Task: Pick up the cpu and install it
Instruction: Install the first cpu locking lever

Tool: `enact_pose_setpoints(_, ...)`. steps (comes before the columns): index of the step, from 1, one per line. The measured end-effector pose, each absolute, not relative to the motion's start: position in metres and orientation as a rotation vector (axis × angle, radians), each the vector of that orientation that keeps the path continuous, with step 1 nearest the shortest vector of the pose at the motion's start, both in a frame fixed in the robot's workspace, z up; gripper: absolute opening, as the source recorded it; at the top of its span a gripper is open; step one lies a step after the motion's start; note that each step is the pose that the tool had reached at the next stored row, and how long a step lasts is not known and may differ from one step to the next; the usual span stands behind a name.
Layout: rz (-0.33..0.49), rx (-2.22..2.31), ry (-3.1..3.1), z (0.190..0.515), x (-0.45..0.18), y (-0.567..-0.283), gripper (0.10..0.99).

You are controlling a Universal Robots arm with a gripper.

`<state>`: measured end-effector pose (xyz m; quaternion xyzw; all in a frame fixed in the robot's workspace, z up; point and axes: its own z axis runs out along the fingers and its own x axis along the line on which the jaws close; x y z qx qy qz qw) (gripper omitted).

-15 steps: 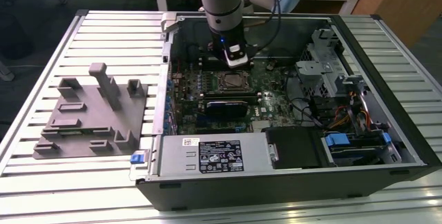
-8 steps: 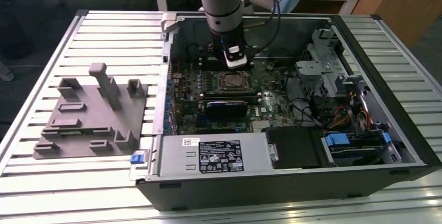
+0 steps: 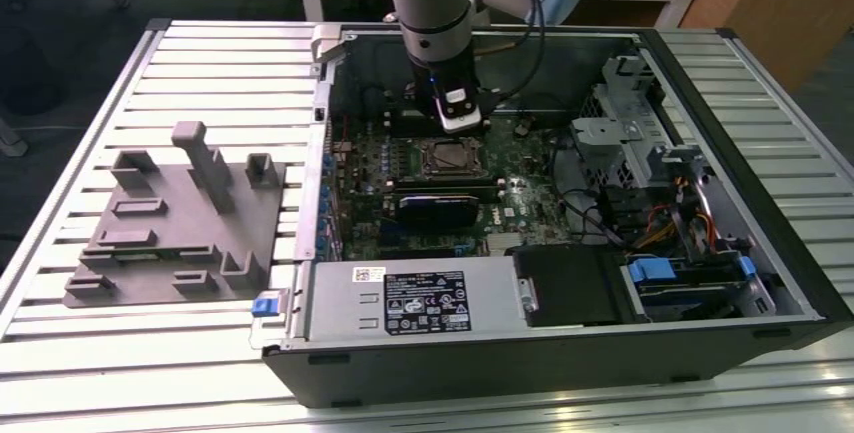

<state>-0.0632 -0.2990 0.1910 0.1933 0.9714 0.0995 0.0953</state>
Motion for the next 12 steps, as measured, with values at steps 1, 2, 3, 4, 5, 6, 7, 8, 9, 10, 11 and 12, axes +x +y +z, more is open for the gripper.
enact_pose_setpoints(1,0.296,0.573,2.879,0.191,-0.063,-0.299,0.106)
enact_pose_setpoints(2,0.297,0.573,2.879,0.192,-0.063,-0.299,0.106)
enact_pose_setpoints(3,0.296,0.573,2.879,0.193,-0.063,-0.299,0.106)
enact_pose_setpoints(4,0.295,0.573,2.880,0.195,-0.063,-0.299,0.106)
enact_pose_setpoints(5,0.295,0.573,2.880,0.196,-0.063,-0.299,0.106)
enact_pose_setpoints(6,0.295,0.573,2.880,0.197,-0.063,-0.299,0.106)
enact_pose_setpoints(7,0.295,0.573,2.880,0.199,-0.063,-0.299,0.106)
enact_pose_setpoints(8,0.295,0.573,2.880,0.200,-0.063,-0.299,0.106)
enact_pose_setpoints(9,0.295,0.573,2.880,0.202,-0.063,-0.299,0.106)
enact_pose_setpoints(10,0.295,0.573,2.880,0.204,-0.063,-0.299,0.106)
enact_pose_setpoints(11,0.295,0.573,2.880,0.206,-0.063,-0.299,0.106)
enact_pose_setpoints(12,0.295,0.573,2.880,0.208,-0.063,-0.299,0.106)
